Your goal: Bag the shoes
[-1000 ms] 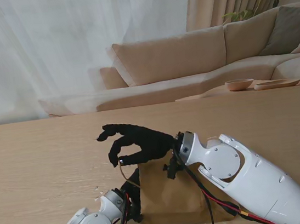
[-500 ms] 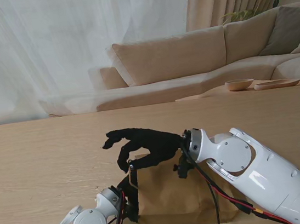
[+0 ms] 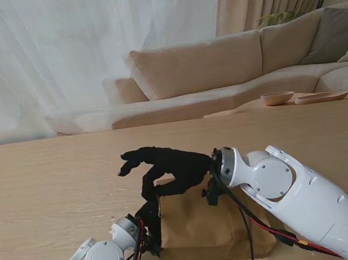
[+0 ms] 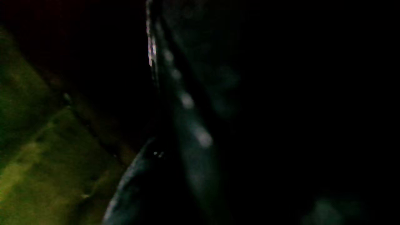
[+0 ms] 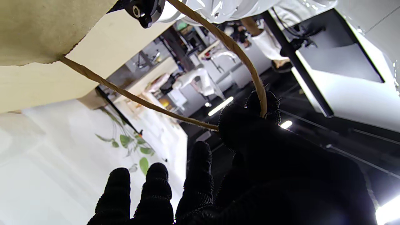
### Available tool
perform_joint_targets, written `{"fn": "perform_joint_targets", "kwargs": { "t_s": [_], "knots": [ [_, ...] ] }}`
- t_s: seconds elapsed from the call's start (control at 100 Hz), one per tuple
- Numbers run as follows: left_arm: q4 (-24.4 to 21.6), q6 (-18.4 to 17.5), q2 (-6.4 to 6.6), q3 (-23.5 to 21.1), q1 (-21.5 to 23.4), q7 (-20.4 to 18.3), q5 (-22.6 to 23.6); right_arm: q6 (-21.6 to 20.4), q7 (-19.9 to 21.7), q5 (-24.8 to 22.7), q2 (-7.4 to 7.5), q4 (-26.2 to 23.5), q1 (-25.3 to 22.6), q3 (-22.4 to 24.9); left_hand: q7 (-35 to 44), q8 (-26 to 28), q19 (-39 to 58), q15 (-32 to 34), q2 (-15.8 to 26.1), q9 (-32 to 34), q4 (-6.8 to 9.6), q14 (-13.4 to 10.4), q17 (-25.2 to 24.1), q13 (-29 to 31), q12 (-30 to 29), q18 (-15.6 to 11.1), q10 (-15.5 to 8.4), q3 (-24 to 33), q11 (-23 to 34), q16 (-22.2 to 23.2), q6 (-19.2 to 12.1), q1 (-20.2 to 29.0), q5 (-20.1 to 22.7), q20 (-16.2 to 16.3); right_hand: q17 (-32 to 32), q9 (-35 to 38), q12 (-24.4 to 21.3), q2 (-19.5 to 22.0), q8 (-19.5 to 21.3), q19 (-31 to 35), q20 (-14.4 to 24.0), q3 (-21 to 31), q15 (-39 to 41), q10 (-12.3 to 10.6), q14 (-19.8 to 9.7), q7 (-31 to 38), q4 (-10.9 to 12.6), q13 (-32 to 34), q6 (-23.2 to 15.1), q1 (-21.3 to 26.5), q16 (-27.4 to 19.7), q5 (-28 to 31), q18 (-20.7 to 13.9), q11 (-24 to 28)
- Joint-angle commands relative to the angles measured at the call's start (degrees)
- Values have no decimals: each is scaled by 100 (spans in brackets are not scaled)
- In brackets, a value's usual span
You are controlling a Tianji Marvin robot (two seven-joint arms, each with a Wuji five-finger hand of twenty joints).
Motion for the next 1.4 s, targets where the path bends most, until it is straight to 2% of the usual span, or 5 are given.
{"fn": "perform_joint_targets", "kwargs": {
  "t_s": [0.0, 0.9, 1.04, 1.2, 1.39],
  "knots": [
    [-134, -63, -26, -79, -3, -101, -45, 56, 152, 97, -11, -56, -78, 100, 631, 570, -124, 34, 892, 329, 156, -182, -41, -102, 462, -195, -111, 457, 1717, -41, -1081, 423, -110, -21, -24, -8, 21, 221, 176, -176, -101, 81, 42, -119, -238, 146, -133, 10, -311, -54, -24, 94, -250, -36],
    [-97, 261, -163, 225, -125, 369, 177, -282, -341, -66, -171, 261, 454, -628, 518, 448, -124, -89, 947, 75, 192, -182, -35, -108, 396, -236, -131, 297, 1496, -93, -961, 502, -166, -20, 217, 56, 68, 249, 280, -1099, -960, 50, -89, -20, -466, 161, -116, -4, -262, -1, -113, 63, -575, 43],
    [-75, 342, -175, 384, -183, 421, 299, -358, -421, -14, -213, 351, 570, -753, 550, 330, -116, -1577, 895, -421, 204, -392, -15, -49, 7, -371, -369, 354, 984, 17, -1002, 477, -104, -35, 329, 77, 70, 240, 255, -1320, -1163, 77, -136, -14, -456, 188, -127, 28, -250, 4, -151, 72, -638, 38],
    [-14, 432, -170, 594, -302, 373, 404, -415, -447, 23, -240, 449, 715, -887, 504, 358, -631, -4164, 887, -1027, 196, -536, 159, -32, -1521, -493, -736, 408, 188, -1527, -1049, 448, -69, -1473, 341, 88, 68, 240, 257, -1331, -1167, 91, -90, -13, -429, 192, -126, 28, -263, -7, -126, 74, -629, 33],
    [97, 464, -182, 756, -386, 513, 748, -398, -422, 38, -237, 473, 721, -885, 301, 26, -630, -4074, 882, -1071, 196, -532, 171, -37, -1932, -509, -786, 387, 22, -1602, -1205, 399, -47, -1819, 347, 98, 68, 234, 258, -1328, -1155, 96, -48, -17, -400, 195, -128, 29, -258, -6, -103, 74, -626, 31]
  ]
}}
